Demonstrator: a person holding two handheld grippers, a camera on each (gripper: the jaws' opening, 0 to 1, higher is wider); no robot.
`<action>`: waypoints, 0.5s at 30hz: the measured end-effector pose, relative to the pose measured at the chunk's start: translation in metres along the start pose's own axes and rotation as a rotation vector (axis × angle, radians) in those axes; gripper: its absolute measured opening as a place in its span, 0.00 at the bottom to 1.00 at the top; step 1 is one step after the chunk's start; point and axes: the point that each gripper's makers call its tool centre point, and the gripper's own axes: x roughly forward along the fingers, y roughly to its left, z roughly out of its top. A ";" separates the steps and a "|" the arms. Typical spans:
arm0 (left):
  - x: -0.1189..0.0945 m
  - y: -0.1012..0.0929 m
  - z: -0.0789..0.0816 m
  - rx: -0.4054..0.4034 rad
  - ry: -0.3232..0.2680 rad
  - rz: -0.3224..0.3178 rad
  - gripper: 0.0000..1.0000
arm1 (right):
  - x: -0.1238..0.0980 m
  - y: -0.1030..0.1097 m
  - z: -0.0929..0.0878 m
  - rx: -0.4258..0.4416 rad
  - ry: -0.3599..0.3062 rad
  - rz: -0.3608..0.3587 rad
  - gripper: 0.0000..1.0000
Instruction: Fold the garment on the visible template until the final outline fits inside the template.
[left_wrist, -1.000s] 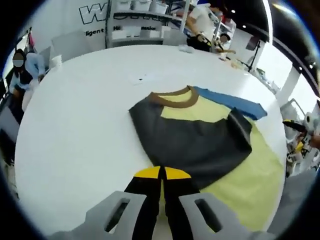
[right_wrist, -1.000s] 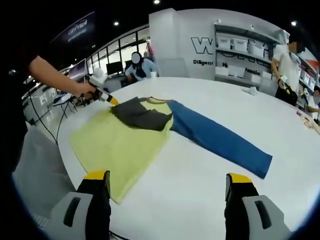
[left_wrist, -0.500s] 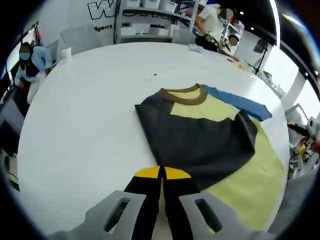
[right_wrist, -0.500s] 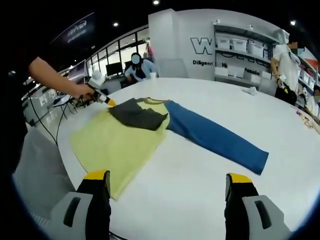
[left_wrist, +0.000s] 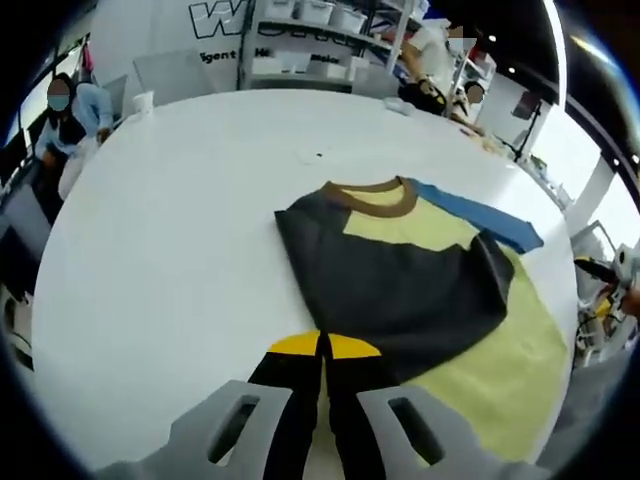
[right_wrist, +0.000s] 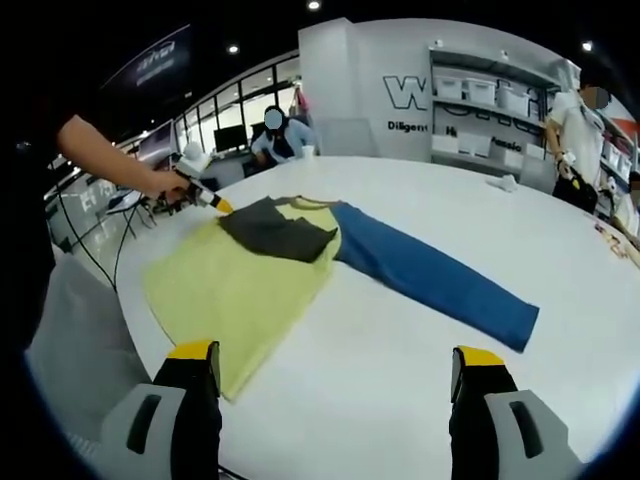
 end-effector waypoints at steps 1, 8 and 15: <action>0.000 -0.001 0.000 0.005 -0.001 -0.003 0.03 | 0.001 0.001 0.001 -0.001 0.000 0.002 0.94; -0.002 0.000 -0.001 0.062 -0.012 0.004 0.06 | 0.013 0.008 0.012 -0.026 0.001 0.032 0.87; -0.001 0.002 -0.001 0.071 -0.013 -0.002 0.10 | 0.037 0.016 0.032 -0.083 0.017 0.079 0.68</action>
